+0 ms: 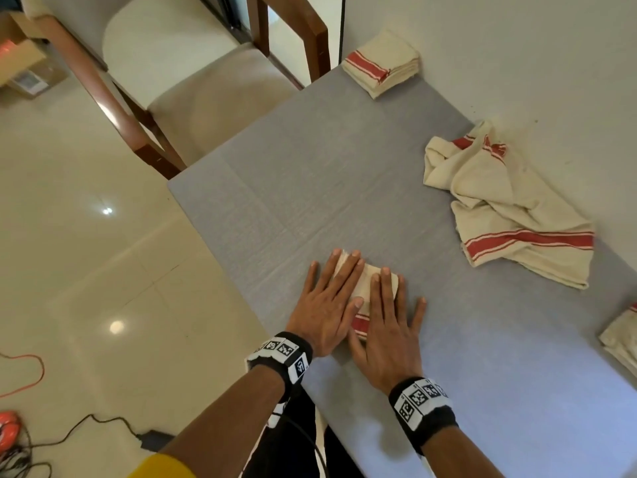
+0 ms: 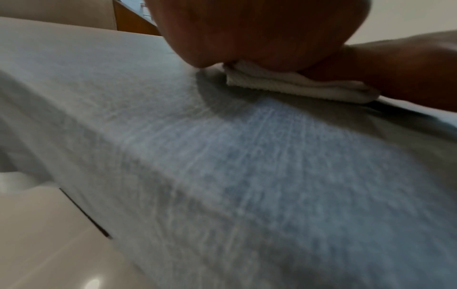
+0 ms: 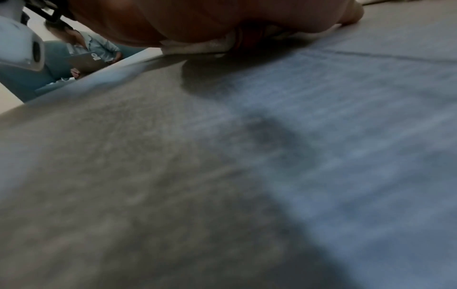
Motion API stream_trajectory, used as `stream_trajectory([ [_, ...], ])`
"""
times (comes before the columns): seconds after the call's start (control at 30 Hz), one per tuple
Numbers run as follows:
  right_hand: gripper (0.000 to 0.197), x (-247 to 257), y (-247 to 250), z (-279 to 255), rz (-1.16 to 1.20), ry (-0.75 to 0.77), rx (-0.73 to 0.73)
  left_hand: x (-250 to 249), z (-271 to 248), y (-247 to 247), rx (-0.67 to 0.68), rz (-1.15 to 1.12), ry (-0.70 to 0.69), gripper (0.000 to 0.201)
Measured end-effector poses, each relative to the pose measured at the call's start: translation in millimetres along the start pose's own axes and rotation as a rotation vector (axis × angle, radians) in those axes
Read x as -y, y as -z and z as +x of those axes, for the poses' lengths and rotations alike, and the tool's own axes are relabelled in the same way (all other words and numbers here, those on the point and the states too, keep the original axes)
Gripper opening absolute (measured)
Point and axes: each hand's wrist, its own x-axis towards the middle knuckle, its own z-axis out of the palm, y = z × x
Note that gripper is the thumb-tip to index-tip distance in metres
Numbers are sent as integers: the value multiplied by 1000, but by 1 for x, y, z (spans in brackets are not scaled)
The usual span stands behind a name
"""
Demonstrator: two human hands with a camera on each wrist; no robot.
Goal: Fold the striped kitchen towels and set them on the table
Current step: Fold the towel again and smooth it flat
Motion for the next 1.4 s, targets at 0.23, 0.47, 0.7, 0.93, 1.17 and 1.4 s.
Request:
stream_trajectory([
  [0.23, 101, -11, 5, -2, 183, 9, -45, -2, 0, -5, -28, -12, 23, 67],
  [0.47, 68, 16, 29, -18, 1187, -611, -151, 3, -7, -10, -66, -23, 28, 66],
  [0.7, 62, 8, 34, 5, 1526, -704, -38, -3, 5, -12, -98, -24, -8, 64],
  [0.93, 24, -2, 48, -4, 1428, -749, -144, -36, -16, 21, -269, -89, 145, 45],
  [1.17, 26, 20, 116, -65, 995, -412, -176, -127, -40, 71, 67, -1327, 423, 50],
  [1.4, 26, -29, 178, -123, 998, -371, -422, -196, -21, 114, 86, -1384, 416, 33],
])
